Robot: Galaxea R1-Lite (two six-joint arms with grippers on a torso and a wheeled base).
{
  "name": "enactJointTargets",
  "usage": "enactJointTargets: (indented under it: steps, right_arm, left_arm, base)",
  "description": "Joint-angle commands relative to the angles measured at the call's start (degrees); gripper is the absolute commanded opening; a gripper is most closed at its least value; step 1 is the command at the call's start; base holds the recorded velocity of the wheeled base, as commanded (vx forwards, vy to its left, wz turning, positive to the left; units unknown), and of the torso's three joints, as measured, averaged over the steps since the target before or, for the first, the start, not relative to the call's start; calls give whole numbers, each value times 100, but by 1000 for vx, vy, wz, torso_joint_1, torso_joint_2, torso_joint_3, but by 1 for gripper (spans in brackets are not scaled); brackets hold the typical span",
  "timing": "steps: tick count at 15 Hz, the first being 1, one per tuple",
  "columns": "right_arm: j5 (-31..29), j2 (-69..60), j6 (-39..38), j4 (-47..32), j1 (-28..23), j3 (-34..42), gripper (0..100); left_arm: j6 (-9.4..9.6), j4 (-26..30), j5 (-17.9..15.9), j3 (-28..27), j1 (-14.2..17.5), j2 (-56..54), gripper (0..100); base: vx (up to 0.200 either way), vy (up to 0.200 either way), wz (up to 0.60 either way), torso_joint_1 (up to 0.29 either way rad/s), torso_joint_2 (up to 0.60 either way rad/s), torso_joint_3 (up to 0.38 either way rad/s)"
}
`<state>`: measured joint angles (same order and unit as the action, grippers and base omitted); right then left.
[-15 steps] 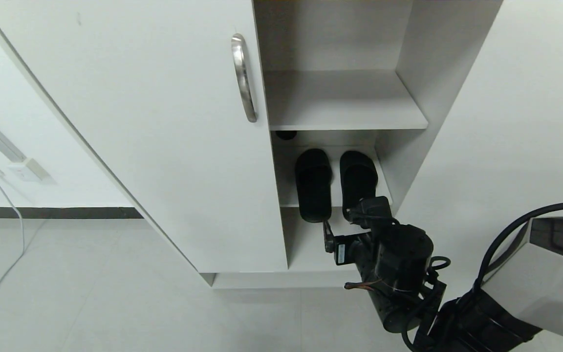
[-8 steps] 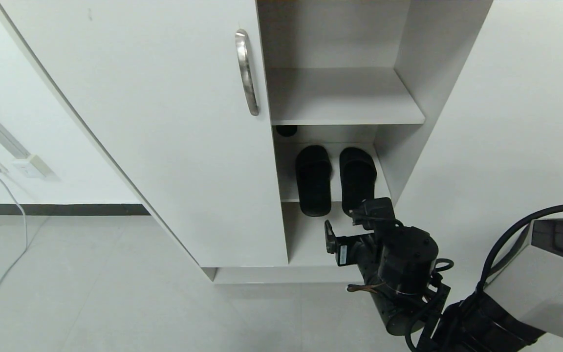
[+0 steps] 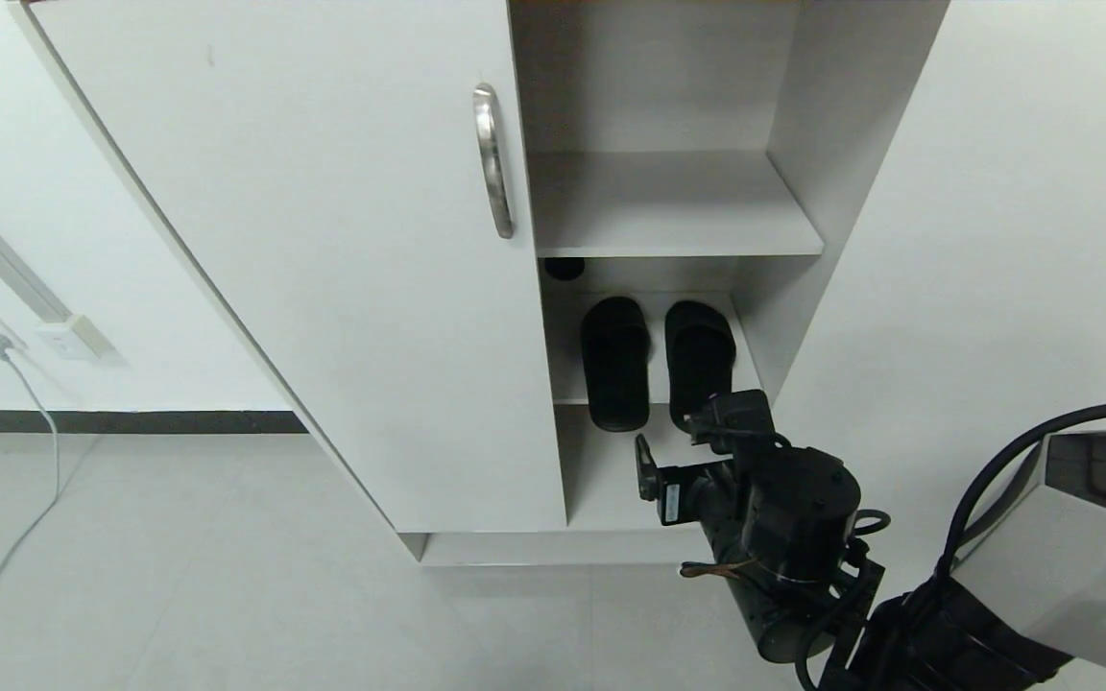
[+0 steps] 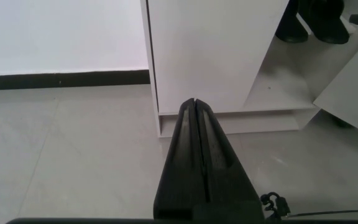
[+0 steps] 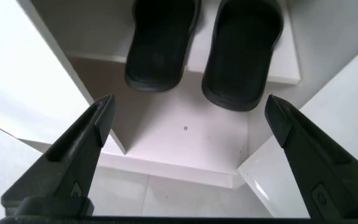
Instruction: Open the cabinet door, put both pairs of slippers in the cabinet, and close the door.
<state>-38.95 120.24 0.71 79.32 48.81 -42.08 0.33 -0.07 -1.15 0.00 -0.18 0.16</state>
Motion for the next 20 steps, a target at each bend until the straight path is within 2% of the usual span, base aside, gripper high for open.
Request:
enactJointTargets:
  steps: [1,10,20]
  right_arm:
    - [1,0,8,-5,32,-11,100]
    - [195,-35,8,30,23,315,100]
    - [327,-53,96,215,14,605,100]
  left_arm:
    - [2,-1,0,0,1,11,0]
    - [11,-1,0,0,1,2,0]
    - [2,-1,0,0,1,2,0]
  base:
    - [0,0,0,7,2,188]
    - [0,0,0,4,2,183]
    - [0,0,0,0,0,5]
